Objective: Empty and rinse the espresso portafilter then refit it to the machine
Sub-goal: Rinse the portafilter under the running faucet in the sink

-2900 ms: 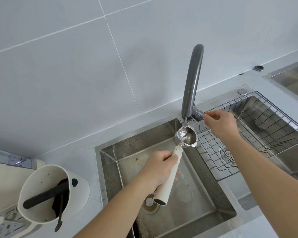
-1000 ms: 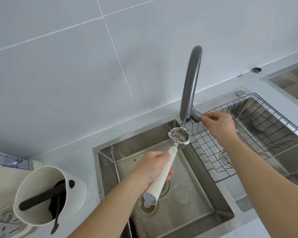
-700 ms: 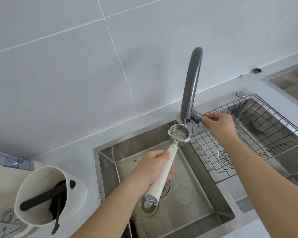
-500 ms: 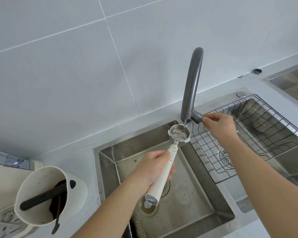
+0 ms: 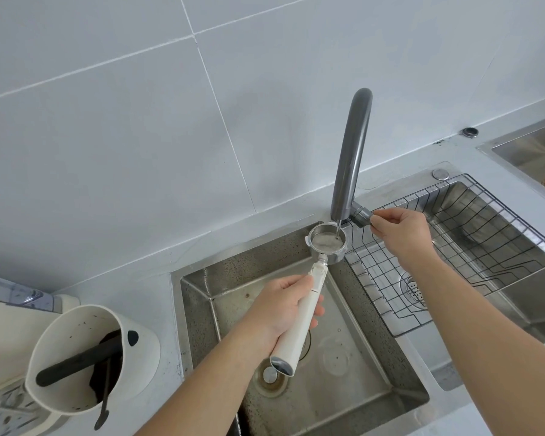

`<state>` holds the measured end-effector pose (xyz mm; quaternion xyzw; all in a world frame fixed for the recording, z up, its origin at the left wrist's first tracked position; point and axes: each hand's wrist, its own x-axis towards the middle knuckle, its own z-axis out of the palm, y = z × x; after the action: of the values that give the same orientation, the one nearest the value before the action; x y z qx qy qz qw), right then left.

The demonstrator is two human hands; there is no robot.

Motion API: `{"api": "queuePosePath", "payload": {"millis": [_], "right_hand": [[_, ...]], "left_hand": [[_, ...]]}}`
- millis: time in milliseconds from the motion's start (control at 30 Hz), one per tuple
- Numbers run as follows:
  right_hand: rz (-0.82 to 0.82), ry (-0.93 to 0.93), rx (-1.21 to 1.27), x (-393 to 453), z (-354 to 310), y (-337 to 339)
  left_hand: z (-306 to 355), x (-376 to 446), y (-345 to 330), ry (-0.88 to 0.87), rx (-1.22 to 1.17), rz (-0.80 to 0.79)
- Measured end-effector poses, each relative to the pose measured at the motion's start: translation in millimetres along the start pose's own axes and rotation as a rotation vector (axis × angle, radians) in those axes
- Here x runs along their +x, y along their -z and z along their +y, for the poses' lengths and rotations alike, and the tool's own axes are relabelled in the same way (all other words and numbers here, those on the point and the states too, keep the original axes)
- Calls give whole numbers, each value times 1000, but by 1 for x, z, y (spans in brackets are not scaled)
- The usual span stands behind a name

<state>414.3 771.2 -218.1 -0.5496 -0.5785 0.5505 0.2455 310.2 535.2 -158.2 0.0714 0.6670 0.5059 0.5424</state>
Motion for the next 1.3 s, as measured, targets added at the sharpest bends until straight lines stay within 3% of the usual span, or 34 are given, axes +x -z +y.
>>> {"api": "queuePosePath", "payload": {"millis": [300,400,533,667,800,933,1200,1300], "right_hand": [[0,7,-3,-3,0,0],[-1,9,-17,-4,-1,0],[-4,5,-2,-4,0,1],[-6,18,9,-5,-1,0],[-15,11,-1,-7,-2,1],[-21,8,3,-8,-3,2],[-18,21,26,-7,-2,0],[-17,24,32,-7,-1,0]], "left_hand": [[19,0,-15,113,-235,-192],[29,1,-14,151,-98,-206],[30,7,-4,101,223,-97],[27,5,6,-47,535,-36],[20,3,12,-212,656,-7],[7,6,12,-295,540,-25],[-4,7,-18,-209,44,-48],[-3,10,-24,-217,-17,-38]]}}
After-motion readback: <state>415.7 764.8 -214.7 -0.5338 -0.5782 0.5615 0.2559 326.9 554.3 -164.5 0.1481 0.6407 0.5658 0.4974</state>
